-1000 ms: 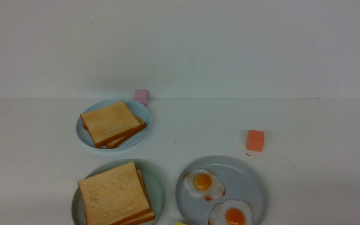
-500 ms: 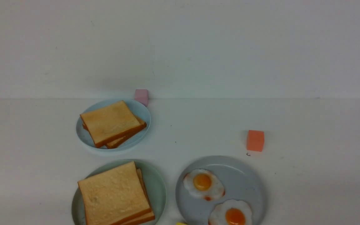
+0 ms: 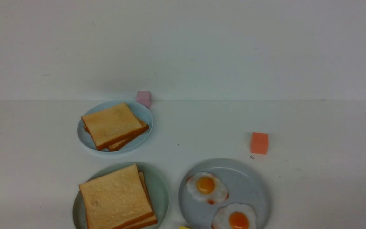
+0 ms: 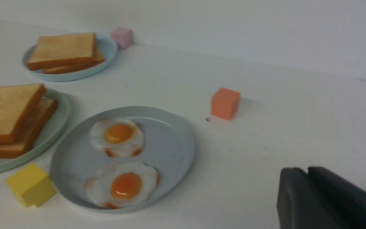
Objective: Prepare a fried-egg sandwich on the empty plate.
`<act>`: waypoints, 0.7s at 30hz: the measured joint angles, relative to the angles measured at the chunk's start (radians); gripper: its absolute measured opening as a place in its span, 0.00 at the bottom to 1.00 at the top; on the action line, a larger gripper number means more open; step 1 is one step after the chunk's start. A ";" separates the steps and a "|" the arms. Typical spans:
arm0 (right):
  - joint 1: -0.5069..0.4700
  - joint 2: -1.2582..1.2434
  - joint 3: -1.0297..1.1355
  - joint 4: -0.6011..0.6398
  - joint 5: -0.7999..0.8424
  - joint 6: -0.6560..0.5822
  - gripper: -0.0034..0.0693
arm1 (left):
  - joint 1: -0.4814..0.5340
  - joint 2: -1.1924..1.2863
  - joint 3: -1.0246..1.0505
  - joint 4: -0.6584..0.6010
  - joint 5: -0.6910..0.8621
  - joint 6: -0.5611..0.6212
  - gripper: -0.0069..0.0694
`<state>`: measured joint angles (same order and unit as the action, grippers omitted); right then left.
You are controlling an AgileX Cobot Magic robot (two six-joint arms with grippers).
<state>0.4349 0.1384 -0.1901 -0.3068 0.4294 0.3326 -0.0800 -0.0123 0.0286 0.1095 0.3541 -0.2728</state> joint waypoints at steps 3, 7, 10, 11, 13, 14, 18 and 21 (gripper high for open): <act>-0.180 0.000 0.089 0.137 -0.094 -0.112 0.17 | 0.000 0.000 0.000 0.000 0.000 0.000 0.10; -0.330 0.000 0.170 0.267 -0.145 -0.248 0.17 | 0.000 0.000 0.000 0.000 0.000 0.000 0.10; -0.378 -0.006 0.205 0.296 -0.148 -0.282 0.18 | 0.000 0.000 0.000 0.000 0.000 0.000 0.11; -0.390 -0.024 0.214 0.301 -0.139 -0.290 0.18 | 0.000 0.000 0.000 0.000 0.000 0.000 0.11; -0.395 -0.061 0.215 0.307 -0.094 -0.297 0.18 | 0.000 0.000 0.000 0.000 0.000 0.000 0.11; -0.395 -0.074 0.215 0.307 -0.090 -0.301 0.19 | 0.000 0.000 0.000 0.000 0.000 0.000 0.11; -0.395 -0.100 0.215 0.313 -0.083 -0.305 0.19 | 0.000 0.000 0.000 0.000 0.000 0.000 0.12; -0.395 -0.123 0.214 0.315 -0.071 -0.305 0.19 | 0.000 0.000 0.000 0.000 0.000 0.000 0.12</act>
<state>0.0397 0.0156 0.0238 0.0085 0.3588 0.0276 -0.0800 -0.0123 0.0286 0.1095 0.3541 -0.2728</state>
